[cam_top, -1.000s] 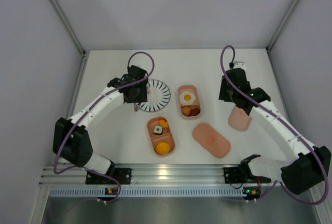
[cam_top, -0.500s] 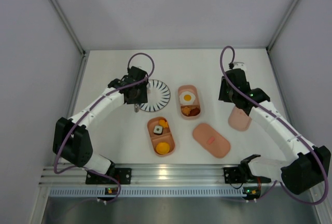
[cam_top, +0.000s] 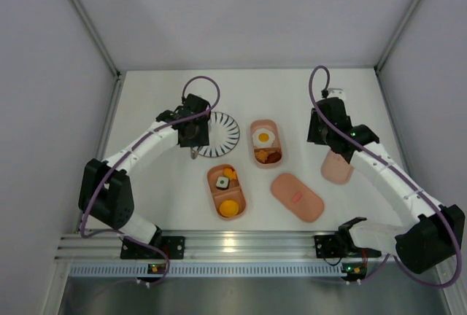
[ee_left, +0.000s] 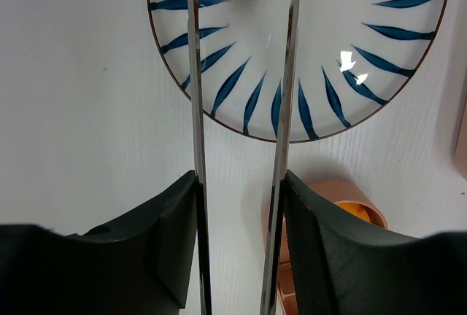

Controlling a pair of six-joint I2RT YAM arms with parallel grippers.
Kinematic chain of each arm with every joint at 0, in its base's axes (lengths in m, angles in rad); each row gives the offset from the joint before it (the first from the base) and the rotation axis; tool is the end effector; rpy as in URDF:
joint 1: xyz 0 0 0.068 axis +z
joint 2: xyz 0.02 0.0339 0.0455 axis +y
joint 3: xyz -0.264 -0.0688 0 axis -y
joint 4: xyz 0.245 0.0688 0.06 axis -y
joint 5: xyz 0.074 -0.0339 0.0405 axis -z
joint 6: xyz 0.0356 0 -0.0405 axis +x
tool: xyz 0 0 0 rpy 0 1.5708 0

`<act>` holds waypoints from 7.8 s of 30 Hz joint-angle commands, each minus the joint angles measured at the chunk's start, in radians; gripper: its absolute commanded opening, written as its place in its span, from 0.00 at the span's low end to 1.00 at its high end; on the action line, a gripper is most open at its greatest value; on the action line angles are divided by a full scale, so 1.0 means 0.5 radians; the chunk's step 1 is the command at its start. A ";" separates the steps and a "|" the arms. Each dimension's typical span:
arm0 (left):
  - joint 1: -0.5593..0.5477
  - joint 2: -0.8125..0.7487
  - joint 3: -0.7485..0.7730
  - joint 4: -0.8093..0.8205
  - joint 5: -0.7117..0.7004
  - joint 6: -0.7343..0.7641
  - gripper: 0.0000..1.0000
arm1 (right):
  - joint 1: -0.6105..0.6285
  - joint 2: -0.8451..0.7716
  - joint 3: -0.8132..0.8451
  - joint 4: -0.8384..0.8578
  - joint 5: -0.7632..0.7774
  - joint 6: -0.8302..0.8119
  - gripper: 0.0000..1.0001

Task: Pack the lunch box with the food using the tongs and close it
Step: Pick up the fake food from the plate, then place the fake food in the packing box, then pick up the fake food from the packing box.

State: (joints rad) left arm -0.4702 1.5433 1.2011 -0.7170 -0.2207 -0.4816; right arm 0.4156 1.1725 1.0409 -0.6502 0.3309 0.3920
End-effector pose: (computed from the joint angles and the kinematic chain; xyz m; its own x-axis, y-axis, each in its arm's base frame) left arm 0.2860 -0.1366 0.2569 -0.8494 -0.0753 -0.5223 -0.0529 0.9969 -0.0576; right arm 0.2286 0.0882 0.3083 -0.6610 0.1032 -0.7433 0.0883 0.9943 0.0596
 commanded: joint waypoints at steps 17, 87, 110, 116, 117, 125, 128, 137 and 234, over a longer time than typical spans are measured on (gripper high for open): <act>-0.017 -0.061 0.009 0.053 0.003 -0.009 0.31 | -0.021 -0.090 0.020 0.073 -0.002 -0.026 0.40; -0.554 -0.028 0.209 0.293 0.549 -0.196 0.29 | -0.021 -0.145 0.115 -0.108 0.096 -0.017 0.40; -0.554 -0.012 0.199 0.342 0.506 -0.181 0.52 | -0.021 -0.173 0.112 -0.135 0.121 -0.017 0.40; -0.554 -0.083 0.218 0.320 0.469 -0.160 0.52 | -0.021 -0.200 0.133 -0.166 0.114 -0.005 0.40; -0.554 -0.113 0.221 0.314 0.463 -0.157 0.52 | -0.021 -0.216 0.133 -0.169 0.099 -0.002 0.40; -0.554 -0.313 0.221 0.231 0.368 -0.126 0.52 | -0.021 -0.253 0.127 -0.188 0.035 0.023 0.40; -0.551 -0.411 0.200 0.161 0.300 -0.126 0.53 | -0.021 -0.262 0.118 -0.194 0.031 0.032 0.40; -0.529 -0.730 0.034 0.008 0.205 -0.150 0.54 | -0.021 -0.289 0.051 -0.191 -0.005 0.063 0.40; -1.075 -0.074 0.276 -0.146 0.055 0.221 0.54 | -0.018 -0.400 -0.177 -0.138 -0.076 0.011 0.43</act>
State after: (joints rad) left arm -1.0027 1.5051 1.3033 -0.8375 -0.1738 -0.3889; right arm 0.4156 1.0000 0.9554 -0.7177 0.2756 0.4107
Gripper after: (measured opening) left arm 0.542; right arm 0.426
